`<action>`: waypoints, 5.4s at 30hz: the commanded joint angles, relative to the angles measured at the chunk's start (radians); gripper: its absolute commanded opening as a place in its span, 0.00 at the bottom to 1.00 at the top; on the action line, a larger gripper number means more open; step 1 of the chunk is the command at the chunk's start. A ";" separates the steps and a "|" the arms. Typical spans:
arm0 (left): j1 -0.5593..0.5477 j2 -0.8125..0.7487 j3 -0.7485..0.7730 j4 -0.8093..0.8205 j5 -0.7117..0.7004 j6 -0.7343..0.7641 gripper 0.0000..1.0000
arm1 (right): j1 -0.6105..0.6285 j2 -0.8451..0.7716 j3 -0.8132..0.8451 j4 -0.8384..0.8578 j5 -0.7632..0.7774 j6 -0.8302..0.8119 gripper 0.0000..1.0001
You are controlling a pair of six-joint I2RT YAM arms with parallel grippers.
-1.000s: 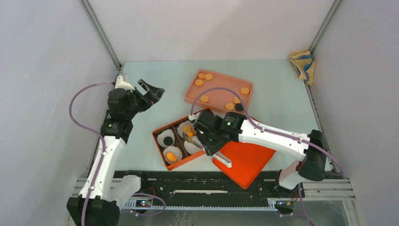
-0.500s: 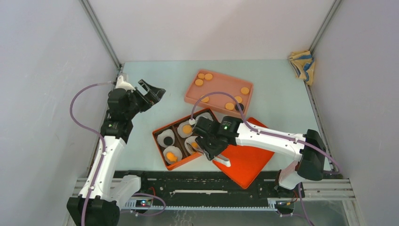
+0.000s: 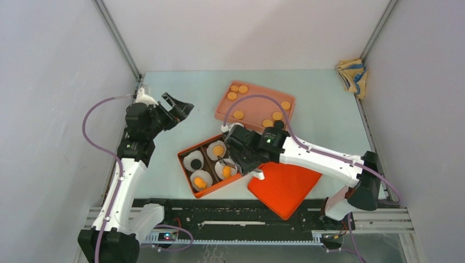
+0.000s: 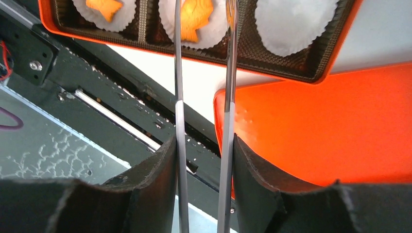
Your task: Pack the cookies
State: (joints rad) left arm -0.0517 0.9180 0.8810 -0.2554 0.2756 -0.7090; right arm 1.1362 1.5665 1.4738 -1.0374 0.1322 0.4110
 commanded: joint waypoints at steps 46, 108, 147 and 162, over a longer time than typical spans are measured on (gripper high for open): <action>0.009 0.041 0.018 0.098 0.055 -0.023 1.00 | -0.668 0.180 -0.017 0.183 0.096 -0.046 0.47; 0.009 0.034 0.040 0.092 0.123 -0.020 1.00 | -0.152 -0.258 -0.250 0.031 0.058 0.076 0.48; 0.007 0.103 -0.012 0.153 0.159 -0.038 0.66 | -0.990 0.551 0.373 0.106 0.113 -0.104 0.02; 0.002 0.124 -0.027 0.184 0.174 -0.038 0.80 | -0.999 0.469 0.231 0.116 0.232 -0.088 0.67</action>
State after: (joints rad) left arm -0.0509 1.0557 0.8791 -0.1188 0.4263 -0.7525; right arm 0.0879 2.1876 1.7706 -0.9863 0.3183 0.3393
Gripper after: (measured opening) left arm 0.777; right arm 0.633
